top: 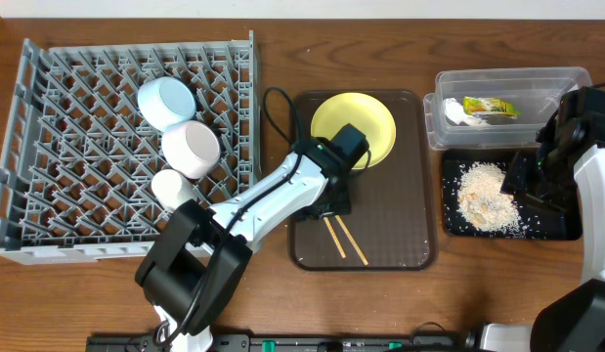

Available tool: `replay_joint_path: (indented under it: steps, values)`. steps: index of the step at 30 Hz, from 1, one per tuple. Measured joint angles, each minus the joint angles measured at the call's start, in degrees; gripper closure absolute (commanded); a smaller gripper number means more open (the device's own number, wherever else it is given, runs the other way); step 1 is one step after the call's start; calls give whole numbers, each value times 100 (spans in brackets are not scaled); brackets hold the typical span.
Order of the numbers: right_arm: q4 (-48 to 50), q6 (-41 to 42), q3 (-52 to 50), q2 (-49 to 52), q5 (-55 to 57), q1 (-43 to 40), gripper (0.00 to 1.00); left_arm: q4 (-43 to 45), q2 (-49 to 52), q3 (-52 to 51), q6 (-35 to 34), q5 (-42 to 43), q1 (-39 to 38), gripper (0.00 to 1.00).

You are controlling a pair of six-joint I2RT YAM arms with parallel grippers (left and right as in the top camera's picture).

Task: Sort waste into correct bins and load items into the dishwasher rack
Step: 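Reach the left gripper to the wooden chopsticks and close on them, then lift the chopsticks and carry them left into the rack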

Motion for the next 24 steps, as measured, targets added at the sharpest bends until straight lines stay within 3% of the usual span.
replay_joint_path:
  steps: [12,24]
  values:
    - [2,-4,0,0,0,0,50,601,0,-667,-197,149,0,38]
    - [0,-42,0,0,0,0,50,758,-7,-848,-234,149,0,72]
